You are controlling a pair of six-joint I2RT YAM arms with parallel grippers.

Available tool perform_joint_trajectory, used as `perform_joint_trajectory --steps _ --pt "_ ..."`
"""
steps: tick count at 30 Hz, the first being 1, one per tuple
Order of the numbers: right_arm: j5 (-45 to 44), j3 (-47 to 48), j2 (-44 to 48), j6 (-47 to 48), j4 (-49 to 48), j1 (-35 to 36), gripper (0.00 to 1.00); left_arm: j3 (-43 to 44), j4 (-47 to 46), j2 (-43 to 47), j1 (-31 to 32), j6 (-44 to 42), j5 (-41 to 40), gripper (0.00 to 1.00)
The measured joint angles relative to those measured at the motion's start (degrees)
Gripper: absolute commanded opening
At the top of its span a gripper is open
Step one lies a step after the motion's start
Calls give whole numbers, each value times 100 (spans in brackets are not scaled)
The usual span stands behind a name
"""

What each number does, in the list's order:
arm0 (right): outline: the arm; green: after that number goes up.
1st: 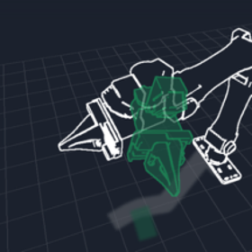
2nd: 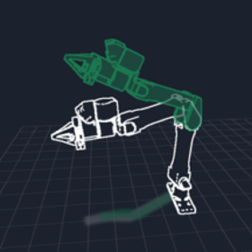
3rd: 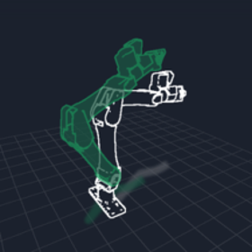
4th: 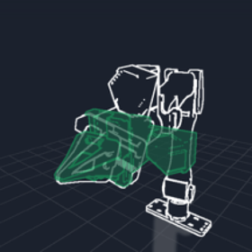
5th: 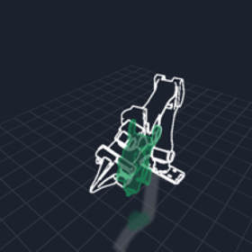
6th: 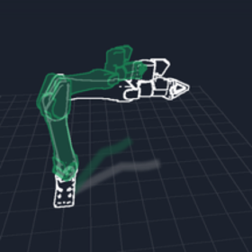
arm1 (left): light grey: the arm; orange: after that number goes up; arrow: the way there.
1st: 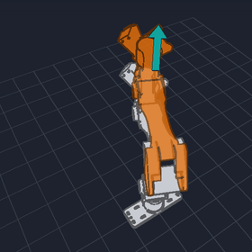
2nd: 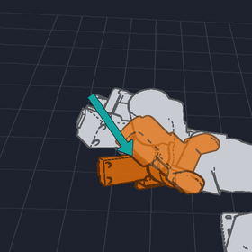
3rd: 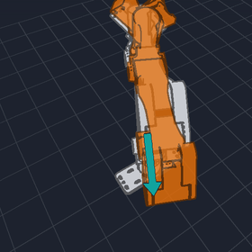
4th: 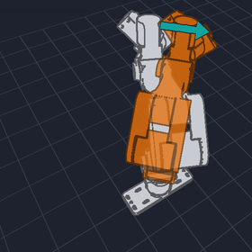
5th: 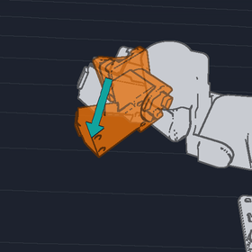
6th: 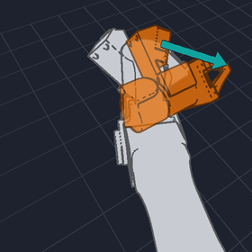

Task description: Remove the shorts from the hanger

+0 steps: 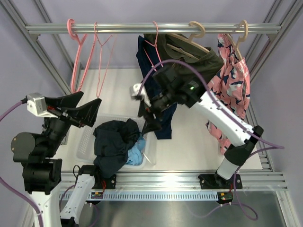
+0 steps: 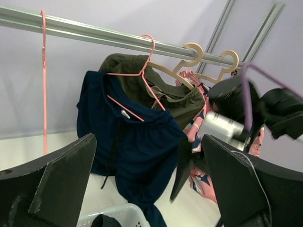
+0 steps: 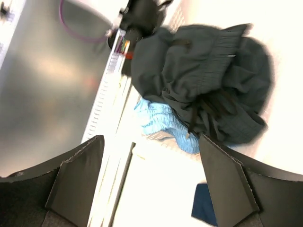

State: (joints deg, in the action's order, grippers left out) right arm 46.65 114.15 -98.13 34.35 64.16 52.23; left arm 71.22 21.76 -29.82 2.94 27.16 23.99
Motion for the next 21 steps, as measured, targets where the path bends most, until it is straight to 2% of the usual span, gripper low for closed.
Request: perform_joint_trajectory --steps 4,8,11,17,21 --pt "85 474 188 -754 -271 -1174 87 -46 -48 -236 0 186 177 99" --pt "-444 986 190 -1694 -879 -2162 96 -326 -125 -420 0 442 435 99" --pt "-1172 1176 197 -2365 -1351 -2315 100 -581 -177 -691 0 636 640 99" --pt "-2188 1364 74 -3324 -2094 -2374 92 -859 -188 -1204 31 833 874 99" --pt "-2706 1648 -319 -3748 -2391 -2391 91 -955 -205 -1311 142 872 911 99"
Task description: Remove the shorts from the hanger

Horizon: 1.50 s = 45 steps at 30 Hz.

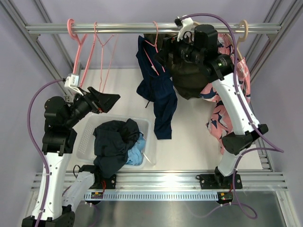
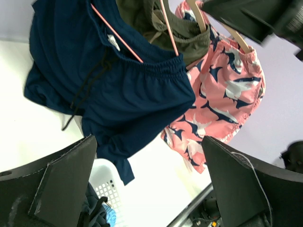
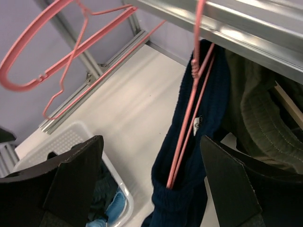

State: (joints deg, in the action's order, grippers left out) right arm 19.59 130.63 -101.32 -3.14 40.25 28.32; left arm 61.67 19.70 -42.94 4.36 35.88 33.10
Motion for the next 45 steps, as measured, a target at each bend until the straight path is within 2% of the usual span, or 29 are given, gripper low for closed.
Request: perform_joint_trajectory --steps 10,13,14,17,18,24,25,28,38,45 --pt "-669 -232 -616 -326 -188 0 84 -229 -28 -31 358 0 -7 99" --pt "-695 -284 -658 -354 -264 0 73 -229 -57 -72 409 0 -11 99" --pt "-693 -295 -671 -372 -291 0 64 -229 -66 -83 422 0 -11 99" --pt "-662 -308 -726 -413 -361 2 53 -229 -129 -118 459 0 -13 99" --pt "-658 -317 -748 -426 -404 4 46 -229 -140 -138 470 0 -13 99" --pt "-619 -337 -848 -439 -638 24 20 -229 -144 -170 520 0 -31 99" --pt "-601 -337 -850 -450 -654 26 9 -229 -144 -170 529 0 -31 99" --pt "-568 -337 -850 -474 -728 26 0 -229 -144 -170 546 0 -33 99" --pt "-354 -470 -787 -481 -1113 26 0 -229 -155 -170 584 0 -35 99" --pt "-85 -870 -354 -476 -1287 28 0 -223 -195 -247 645 -4 -48 99"
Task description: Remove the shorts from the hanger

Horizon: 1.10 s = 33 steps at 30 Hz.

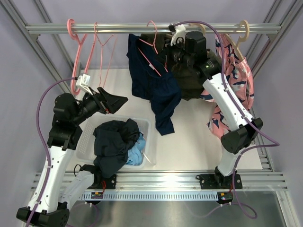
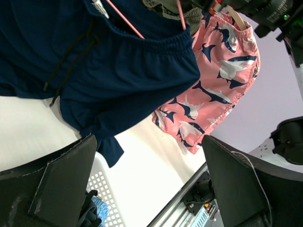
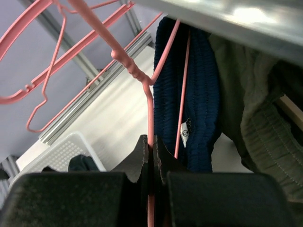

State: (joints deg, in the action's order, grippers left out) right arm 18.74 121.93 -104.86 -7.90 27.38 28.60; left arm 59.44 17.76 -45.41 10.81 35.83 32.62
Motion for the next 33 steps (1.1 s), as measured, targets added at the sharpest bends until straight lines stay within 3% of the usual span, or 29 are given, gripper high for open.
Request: perform_joint_trajectory --steps 18,26,33 --pt "1550 -1950 1156 1032 306 -7 0 428 -55 -804 946 -219 -737 97" --pt "1843 -3123 2559 1676 922 -321 0 1147 317 -1720 1803 -514 -1947 76" --pt "1856 -3856 3781 1722 1193 -494 0 1777 695 -2800 2634 -933 -3021 69"
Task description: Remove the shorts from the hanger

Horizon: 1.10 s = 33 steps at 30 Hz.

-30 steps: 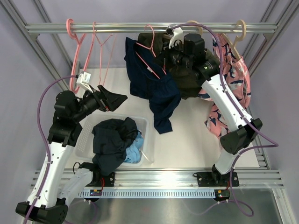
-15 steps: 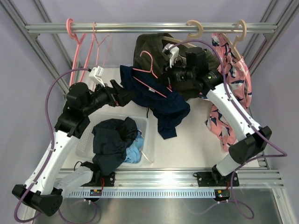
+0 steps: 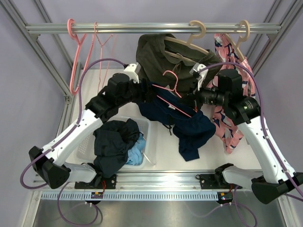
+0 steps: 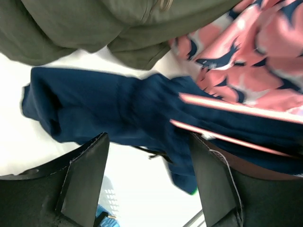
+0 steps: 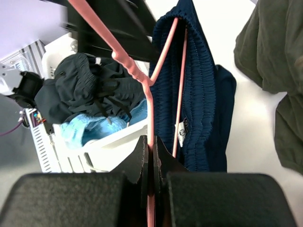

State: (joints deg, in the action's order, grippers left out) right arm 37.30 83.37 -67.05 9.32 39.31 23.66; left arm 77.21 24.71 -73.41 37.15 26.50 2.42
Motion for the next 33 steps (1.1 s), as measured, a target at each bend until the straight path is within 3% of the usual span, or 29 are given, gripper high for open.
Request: perform_joint_trajectory --steps 2,6,7,9,15,23,33 --pt "42 -136 195 -11 39 -37 0 22 9 -168 122 -79 -151 63" --pt "94 -376 382 -33 61 -136 0 96 13 -402 203 -181 -295 28" --pt "90 -413 393 -33 66 -157 0 168 13 -470 208 -201 -326 11" --pt "70 -485 415 -20 85 -219 0 297 20 -566 219 -234 -402 0" --pt "140 -977 752 350 203 -636 0 457 212 -581 188 -398 -638 0" --pt "505 -1604 1845 1003 710 -1207 0 942 656 -883 -273 -400 -313 0" --pt "175 -1698 2874 498 461 -1287 0 831 529 -1423 -369 -155 656 0"
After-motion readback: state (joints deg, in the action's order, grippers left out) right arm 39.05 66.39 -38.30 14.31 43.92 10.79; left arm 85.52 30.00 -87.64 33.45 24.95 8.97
